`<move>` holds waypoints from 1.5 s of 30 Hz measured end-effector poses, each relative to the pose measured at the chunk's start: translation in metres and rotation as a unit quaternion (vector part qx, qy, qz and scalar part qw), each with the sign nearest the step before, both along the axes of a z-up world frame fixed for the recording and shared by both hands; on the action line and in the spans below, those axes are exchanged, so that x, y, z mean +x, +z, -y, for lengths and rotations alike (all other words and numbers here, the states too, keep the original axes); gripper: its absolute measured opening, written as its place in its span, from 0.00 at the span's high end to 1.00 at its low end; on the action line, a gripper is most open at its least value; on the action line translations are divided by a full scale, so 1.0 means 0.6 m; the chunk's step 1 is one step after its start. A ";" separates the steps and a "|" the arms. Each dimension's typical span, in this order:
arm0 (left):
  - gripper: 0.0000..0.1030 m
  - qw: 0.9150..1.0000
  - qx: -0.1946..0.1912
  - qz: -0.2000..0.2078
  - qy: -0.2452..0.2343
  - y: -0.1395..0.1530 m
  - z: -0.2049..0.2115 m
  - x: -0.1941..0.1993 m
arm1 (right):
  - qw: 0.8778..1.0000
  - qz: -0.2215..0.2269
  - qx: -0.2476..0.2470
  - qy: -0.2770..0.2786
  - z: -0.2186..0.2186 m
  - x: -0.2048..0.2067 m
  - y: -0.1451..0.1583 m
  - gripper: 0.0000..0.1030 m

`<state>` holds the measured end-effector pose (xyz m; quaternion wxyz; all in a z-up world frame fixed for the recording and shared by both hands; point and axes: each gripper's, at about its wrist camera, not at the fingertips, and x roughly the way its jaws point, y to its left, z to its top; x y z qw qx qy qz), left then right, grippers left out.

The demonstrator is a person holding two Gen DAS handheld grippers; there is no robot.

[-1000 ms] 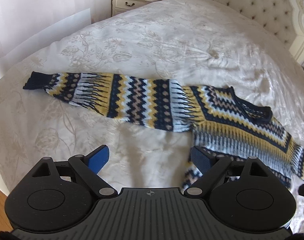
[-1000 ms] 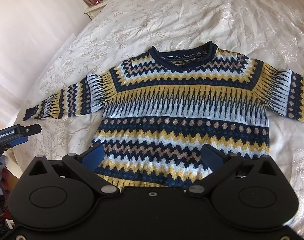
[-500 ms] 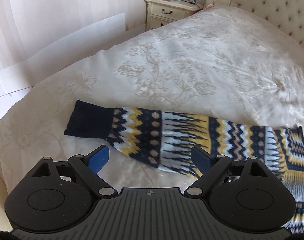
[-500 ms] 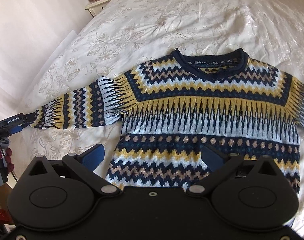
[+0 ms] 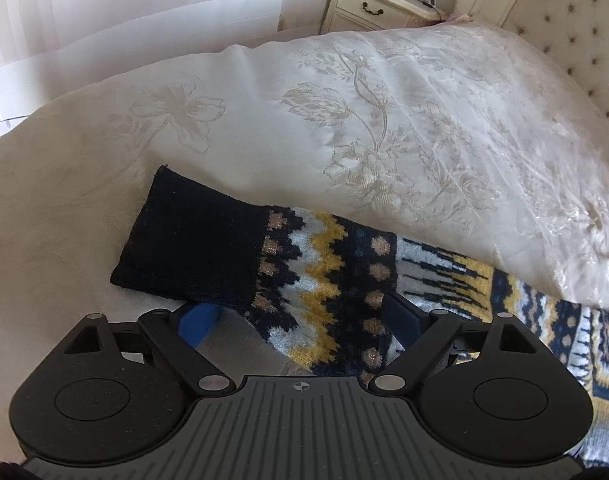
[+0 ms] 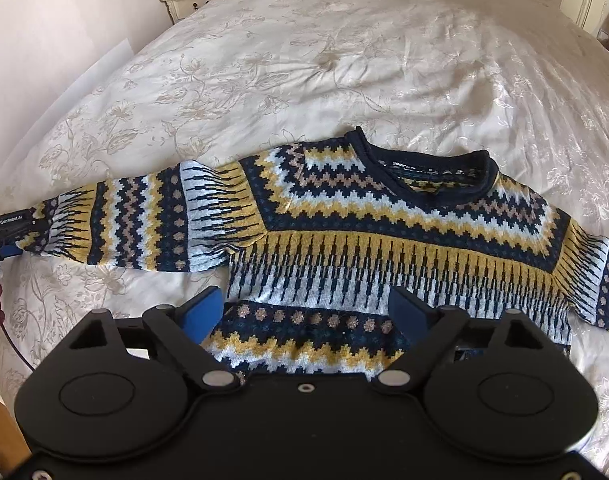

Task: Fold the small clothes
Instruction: 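Grasp the navy sleeve cuff with the left gripper, then carry the held sleeve across the sweater body and open the left gripper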

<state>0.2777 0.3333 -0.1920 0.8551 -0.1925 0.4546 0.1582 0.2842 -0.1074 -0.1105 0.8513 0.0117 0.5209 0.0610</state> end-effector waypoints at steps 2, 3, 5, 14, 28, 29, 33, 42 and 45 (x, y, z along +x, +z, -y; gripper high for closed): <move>0.37 1.000 0.011 0.008 0.007 0.005 -0.001 0.000 | 1.000 -0.006 0.006 0.006 -0.003 -0.001 -0.004 0.15; 0.62 1.000 0.017 0.002 0.007 0.005 0.001 0.005 | 1.000 -0.009 0.010 0.008 -0.004 -0.001 -0.006 0.18; 0.84 1.000 0.018 0.000 0.002 0.007 0.004 0.009 | 1.000 -0.016 0.016 0.012 -0.005 -0.002 -0.009 0.22; 0.94 0.996 0.039 0.068 -0.036 0.111 0.074 0.000 | 0.999 -0.025 0.038 0.007 0.020 -0.024 -0.016 0.23; 0.94 0.958 0.093 0.179 -0.202 0.268 0.415 0.024 | 0.995 -0.026 0.093 -0.013 0.172 -0.083 -0.025 0.23; 0.94 0.956 0.094 0.180 -0.213 0.269 0.445 0.027 | 0.995 -0.026 0.095 -0.017 0.190 -0.089 -0.025 0.23; 0.94 0.947 0.085 0.178 -0.254 0.243 0.576 0.037 | 0.994 -0.026 0.104 -0.027 0.261 -0.111 -0.029 0.23; 0.93 0.928 0.091 0.130 -0.338 0.138 0.817 0.046 | 0.993 -0.021 0.103 -0.044 0.391 -0.140 -0.038 0.22; 0.92 0.925 0.086 0.102 -0.355 0.117 0.862 0.040 | 0.993 -0.025 0.102 -0.049 0.414 -0.144 -0.045 0.22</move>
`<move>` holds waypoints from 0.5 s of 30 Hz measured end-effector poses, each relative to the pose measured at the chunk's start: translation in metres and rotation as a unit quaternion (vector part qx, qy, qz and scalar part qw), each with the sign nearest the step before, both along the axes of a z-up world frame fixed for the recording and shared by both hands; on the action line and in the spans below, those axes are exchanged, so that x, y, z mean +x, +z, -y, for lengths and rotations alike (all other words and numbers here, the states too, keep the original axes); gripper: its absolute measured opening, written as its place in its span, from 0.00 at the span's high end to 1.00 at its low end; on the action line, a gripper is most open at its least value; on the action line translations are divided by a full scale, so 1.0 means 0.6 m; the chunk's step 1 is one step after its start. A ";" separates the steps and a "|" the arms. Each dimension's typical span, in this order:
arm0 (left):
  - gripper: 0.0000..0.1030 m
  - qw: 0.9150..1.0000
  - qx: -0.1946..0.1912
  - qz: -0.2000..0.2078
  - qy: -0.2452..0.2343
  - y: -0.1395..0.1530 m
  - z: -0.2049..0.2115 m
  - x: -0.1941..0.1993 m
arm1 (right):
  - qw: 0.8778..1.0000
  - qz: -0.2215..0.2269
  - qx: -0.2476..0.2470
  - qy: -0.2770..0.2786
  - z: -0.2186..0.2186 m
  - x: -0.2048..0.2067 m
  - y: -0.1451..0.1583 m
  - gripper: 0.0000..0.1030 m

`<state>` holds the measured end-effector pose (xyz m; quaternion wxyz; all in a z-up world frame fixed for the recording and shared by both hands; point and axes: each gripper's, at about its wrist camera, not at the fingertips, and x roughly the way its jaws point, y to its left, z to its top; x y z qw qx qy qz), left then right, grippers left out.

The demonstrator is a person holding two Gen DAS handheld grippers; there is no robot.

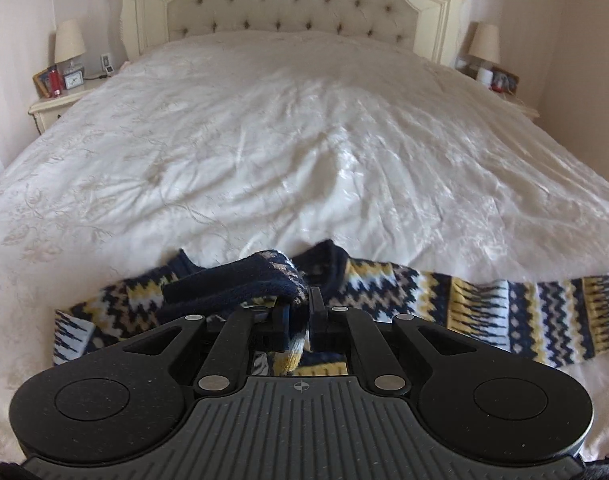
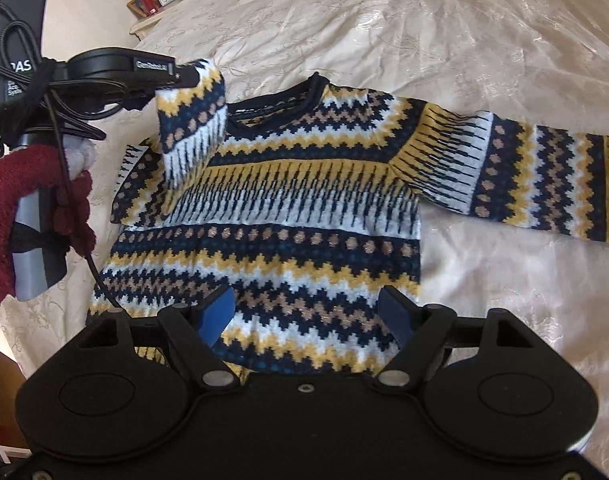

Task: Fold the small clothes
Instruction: 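Carry the held sleeve across the sweater body and open the left gripper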

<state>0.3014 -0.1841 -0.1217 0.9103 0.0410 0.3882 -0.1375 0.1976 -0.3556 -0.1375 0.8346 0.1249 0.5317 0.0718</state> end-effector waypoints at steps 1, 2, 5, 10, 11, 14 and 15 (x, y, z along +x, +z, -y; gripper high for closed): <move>0.90 1.000 0.001 -0.008 -0.003 -0.004 0.009 0.000 | 1.000 -0.001 0.000 -0.002 0.005 -0.002 -0.002 0.22; 0.87 1.000 0.000 -0.010 -0.007 -0.005 0.018 -0.005 | 1.000 -0.002 0.002 -0.004 0.009 -0.003 -0.004 0.22; 0.71 1.000 -0.012 0.004 -0.017 0.006 0.035 -0.019 | 1.000 -0.007 0.007 -0.008 0.017 -0.008 -0.011 0.22; 0.66 0.998 -0.017 0.031 -0.047 0.030 0.041 -0.040 | 1.000 -0.014 0.010 -0.011 0.014 -0.003 -0.023 0.22; 0.65 0.998 -0.015 0.035 -0.050 0.032 0.039 -0.045 | 1.000 -0.013 0.009 -0.013 0.012 0.000 -0.025 0.22; 0.61 0.999 -0.001 0.026 -0.047 0.020 0.012 -0.053 | 1.000 -0.007 0.004 -0.021 0.006 0.015 -0.026 0.22; 0.61 0.999 0.010 0.019 -0.042 0.012 -0.004 -0.057 | 1.000 -0.005 0.005 -0.024 0.005 0.021 -0.027 0.22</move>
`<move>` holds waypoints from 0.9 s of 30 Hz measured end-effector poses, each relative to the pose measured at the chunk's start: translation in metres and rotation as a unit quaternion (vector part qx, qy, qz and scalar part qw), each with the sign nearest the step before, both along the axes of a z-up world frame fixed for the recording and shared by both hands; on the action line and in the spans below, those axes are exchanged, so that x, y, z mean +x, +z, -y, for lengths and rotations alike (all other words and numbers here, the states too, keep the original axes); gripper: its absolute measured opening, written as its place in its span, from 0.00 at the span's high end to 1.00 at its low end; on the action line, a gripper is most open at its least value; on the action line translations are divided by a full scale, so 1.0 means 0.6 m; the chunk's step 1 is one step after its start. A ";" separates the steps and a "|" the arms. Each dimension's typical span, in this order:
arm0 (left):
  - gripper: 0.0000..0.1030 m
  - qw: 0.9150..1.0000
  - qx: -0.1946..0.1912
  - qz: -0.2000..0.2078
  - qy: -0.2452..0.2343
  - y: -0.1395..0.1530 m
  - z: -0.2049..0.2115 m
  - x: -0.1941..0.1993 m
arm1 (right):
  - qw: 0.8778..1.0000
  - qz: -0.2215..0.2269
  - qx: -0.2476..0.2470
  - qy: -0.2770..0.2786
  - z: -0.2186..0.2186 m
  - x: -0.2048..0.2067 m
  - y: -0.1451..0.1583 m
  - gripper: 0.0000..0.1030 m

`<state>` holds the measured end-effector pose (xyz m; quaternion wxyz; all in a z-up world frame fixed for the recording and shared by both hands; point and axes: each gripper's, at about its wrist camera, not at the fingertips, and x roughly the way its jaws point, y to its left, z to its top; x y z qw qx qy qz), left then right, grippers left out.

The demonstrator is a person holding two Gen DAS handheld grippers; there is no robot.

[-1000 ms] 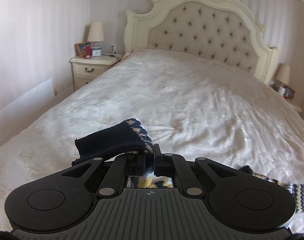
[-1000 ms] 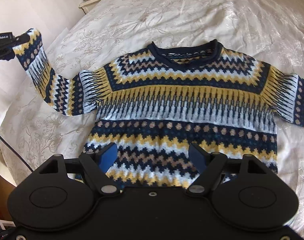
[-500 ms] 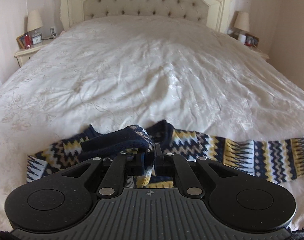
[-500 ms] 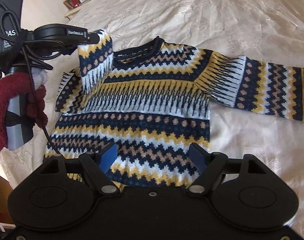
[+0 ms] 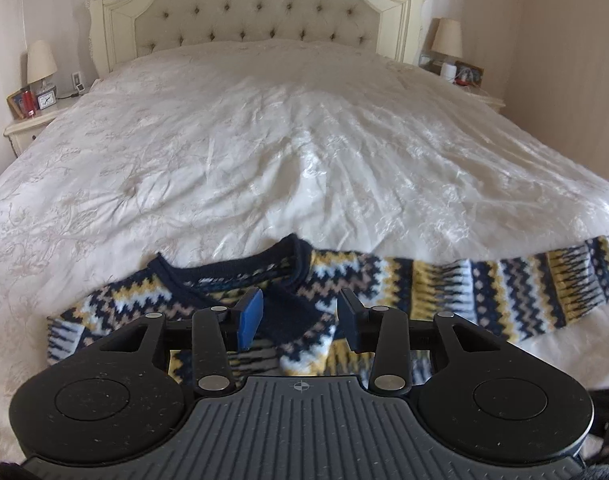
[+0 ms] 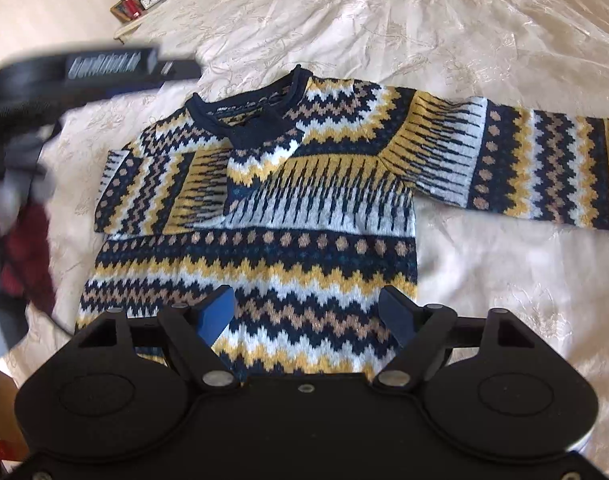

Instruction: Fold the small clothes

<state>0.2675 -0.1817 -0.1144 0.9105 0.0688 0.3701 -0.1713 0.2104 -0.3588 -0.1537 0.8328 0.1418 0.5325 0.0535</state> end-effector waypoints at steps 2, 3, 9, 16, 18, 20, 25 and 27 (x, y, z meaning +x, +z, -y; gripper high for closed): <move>0.61 1.000 0.019 -0.018 0.014 -0.021 -0.037 -0.002 | 1.000 0.003 0.002 -0.006 -0.003 0.014 -0.002 0.22; 0.61 0.999 0.028 -0.029 0.024 -0.033 -0.057 -0.003 | 1.000 0.003 0.003 -0.009 -0.005 0.022 -0.003 0.22; 0.61 0.990 0.062 -0.081 0.094 -0.085 -0.188 0.014 | 1.000 0.009 -0.013 -0.008 -0.033 0.087 -0.009 0.22; 0.61 0.981 0.066 -0.111 0.146 -0.115 -0.288 0.069 | 0.997 0.019 -0.075 0.028 -0.111 0.182 -0.028 0.22; 0.61 0.980 0.066 -0.115 0.148 -0.120 -0.297 0.083 | 0.994 0.021 -0.095 0.039 -0.134 0.205 -0.036 0.22; 0.61 0.980 0.067 -0.117 0.146 -0.126 -0.301 0.096 | 0.991 0.024 -0.121 0.058 -0.158 0.227 -0.049 0.22; 0.61 0.978 0.073 -0.131 0.144 -0.152 -0.303 0.120 | 0.977 0.007 -0.188 0.100 -0.195 0.259 -0.094 0.29; 0.61 0.977 0.073 -0.137 0.147 -0.162 -0.306 0.125 | 0.973 -0.002 -0.213 0.088 -0.182 0.258 -0.103 0.31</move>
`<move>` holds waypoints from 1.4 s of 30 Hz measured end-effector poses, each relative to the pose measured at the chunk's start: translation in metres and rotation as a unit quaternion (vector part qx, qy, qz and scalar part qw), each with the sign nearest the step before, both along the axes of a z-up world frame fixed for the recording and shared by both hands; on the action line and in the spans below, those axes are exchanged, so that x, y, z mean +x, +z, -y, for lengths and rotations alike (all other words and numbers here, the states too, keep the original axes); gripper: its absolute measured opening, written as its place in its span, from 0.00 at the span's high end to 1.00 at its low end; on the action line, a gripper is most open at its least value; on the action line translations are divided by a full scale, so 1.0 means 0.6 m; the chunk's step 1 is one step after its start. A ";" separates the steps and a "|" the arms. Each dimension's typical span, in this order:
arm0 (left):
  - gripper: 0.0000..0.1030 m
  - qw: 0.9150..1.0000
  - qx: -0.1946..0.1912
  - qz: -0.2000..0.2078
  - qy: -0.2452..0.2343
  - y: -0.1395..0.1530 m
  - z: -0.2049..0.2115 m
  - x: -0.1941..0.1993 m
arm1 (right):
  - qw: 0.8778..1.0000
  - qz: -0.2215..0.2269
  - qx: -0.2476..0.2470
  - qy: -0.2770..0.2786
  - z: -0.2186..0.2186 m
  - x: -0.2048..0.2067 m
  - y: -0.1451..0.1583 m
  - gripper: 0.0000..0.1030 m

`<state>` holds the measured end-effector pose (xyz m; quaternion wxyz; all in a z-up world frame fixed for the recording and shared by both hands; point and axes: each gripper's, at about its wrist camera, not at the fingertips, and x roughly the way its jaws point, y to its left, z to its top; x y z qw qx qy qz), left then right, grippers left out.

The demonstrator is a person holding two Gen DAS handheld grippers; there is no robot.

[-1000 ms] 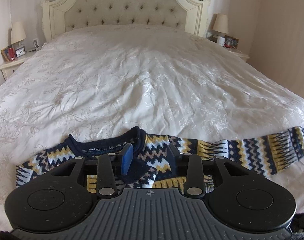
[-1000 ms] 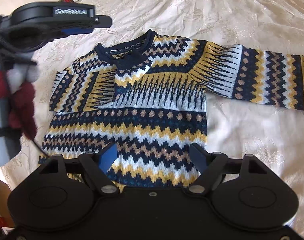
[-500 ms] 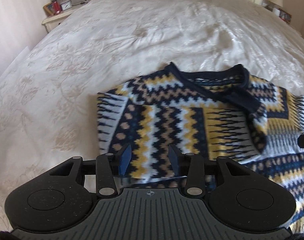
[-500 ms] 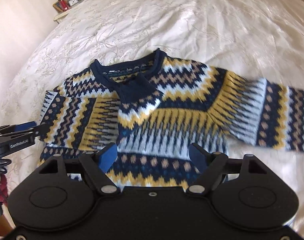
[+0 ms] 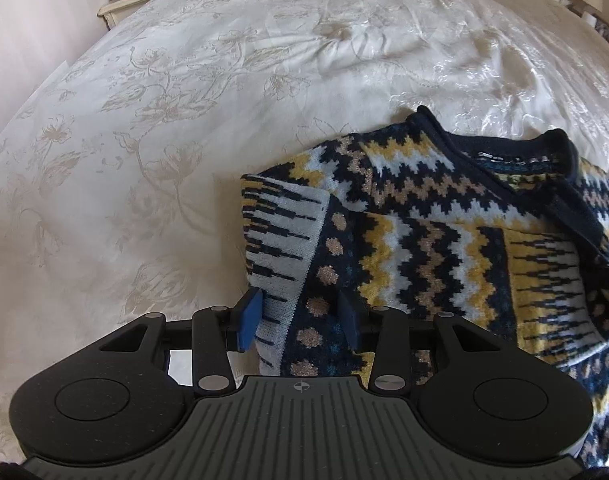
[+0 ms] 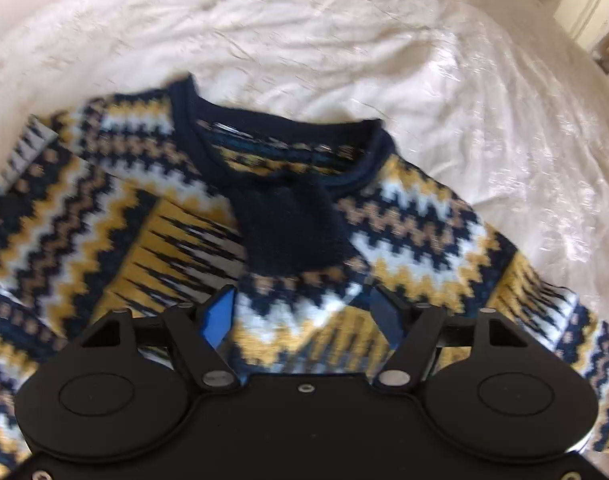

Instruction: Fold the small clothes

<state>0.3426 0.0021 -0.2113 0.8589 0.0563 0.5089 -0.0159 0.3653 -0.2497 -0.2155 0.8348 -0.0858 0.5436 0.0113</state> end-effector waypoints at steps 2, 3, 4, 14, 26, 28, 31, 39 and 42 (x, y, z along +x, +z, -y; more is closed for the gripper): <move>0.61 1.000 -0.002 -0.001 0.006 -0.004 -0.005 0.002 | 0.999 -0.006 0.014 -0.038 0.037 -0.008 0.000 0.31; 0.61 1.000 -0.003 -0.002 0.009 -0.004 -0.008 0.002 | 0.998 -0.009 0.023 -0.059 0.058 -0.015 0.002 0.31; 0.61 1.000 -0.003 -0.002 0.012 -0.005 -0.011 0.002 | 0.996 -0.012 0.030 -0.081 0.080 -0.023 0.004 0.31; 0.61 0.998 -0.012 -0.009 0.055 -0.002 -0.034 -0.003 | 0.972 -0.022 0.165 -0.166 0.190 -0.074 0.004 0.31; 0.61 0.998 -0.006 -0.001 0.056 0.022 -0.044 -0.030 | 0.975 -0.014 0.156 -0.158 0.195 -0.065 -0.008 0.79; 0.61 0.998 -0.008 0.001 0.057 0.025 -0.044 -0.027 | 0.974 0.002 0.172 -0.148 0.192 -0.067 0.010 0.88; 0.61 0.998 -0.015 0.007 0.058 0.031 -0.043 -0.020 | 0.975 0.049 0.183 -0.118 0.183 -0.070 0.064 0.91; 0.61 0.998 -0.011 0.000 0.054 0.012 -0.022 0.025 | 0.978 0.062 0.122 -0.158 0.220 -0.043 0.061 0.92; 0.61 0.999 -0.014 -0.001 0.051 0.009 -0.021 0.028 | 0.968 0.023 0.178 -0.175 0.240 -0.044 0.034 0.77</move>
